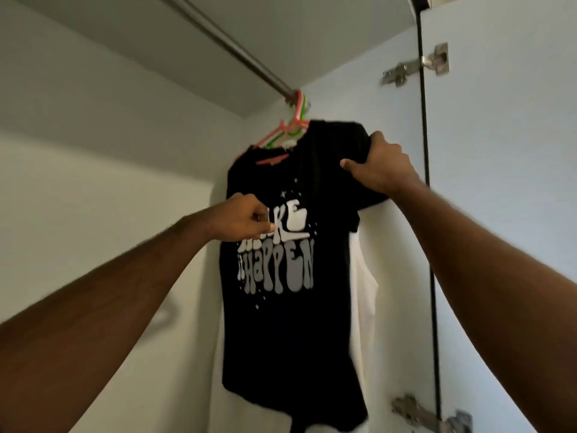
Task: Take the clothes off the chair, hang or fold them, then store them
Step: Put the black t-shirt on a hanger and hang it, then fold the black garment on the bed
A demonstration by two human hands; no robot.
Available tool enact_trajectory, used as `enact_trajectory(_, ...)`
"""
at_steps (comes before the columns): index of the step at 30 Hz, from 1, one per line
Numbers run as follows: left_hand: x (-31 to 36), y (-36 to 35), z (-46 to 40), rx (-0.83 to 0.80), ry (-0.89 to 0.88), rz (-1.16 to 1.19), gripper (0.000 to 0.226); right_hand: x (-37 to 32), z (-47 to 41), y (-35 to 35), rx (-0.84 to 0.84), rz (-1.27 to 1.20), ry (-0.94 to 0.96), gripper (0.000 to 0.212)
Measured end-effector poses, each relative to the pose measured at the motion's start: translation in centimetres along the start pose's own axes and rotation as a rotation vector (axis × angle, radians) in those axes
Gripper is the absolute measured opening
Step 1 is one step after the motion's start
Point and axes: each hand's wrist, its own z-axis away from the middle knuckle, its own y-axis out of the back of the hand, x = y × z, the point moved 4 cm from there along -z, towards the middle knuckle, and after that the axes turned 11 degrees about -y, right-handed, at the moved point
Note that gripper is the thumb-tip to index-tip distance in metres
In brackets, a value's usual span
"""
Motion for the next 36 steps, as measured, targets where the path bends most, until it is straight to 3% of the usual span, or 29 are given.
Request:
enact_trajectory(5, 5.7, -11.3, 0.8, -0.100, -0.041, 0.176, 0.026, 9.1, 9.5, -1.8, -0.058, -0.020, -0.050, 0.050)
enact_trajectory(10, 15.0, -24.8, 5.1, -0.073, -0.005, 0.448, 0.030, 20.6, 23.5, -3.4, -0.276, 0.137, -0.172, 0.024)
enact_trajectory(13, 21.7, -32.5, 9.2, -0.171, 0.007, 0.601, 0.030, 27.7, 33.0, -2.4, -0.415, 0.246, -0.255, 0.022)
enact_trajectory(18, 33.5, -45.1, 17.3, -0.441, -0.001, 0.692, 0.031, 40.7, 48.4, 2.9, -0.588, 0.402, -0.556, 0.023)
enact_trajectory(25, 55.6, -56.3, 23.5, -0.679, -0.126, 0.797, 0.036, 54.4, 65.0, 19.7, -0.701, 0.646, -0.973, 0.023)
enact_trajectory(31, 77.7, -59.7, 25.4, -0.725, -0.373, 0.915, 0.048, 61.8, 74.1, 37.7, -0.589, 0.827, -1.270, 0.031)
enact_trajectory(36, 92.7, -60.5, 27.0, -0.853, -0.548, 0.902, 0.035, 64.8, 78.5, 49.5, -0.452, 0.895, -1.468, 0.032)
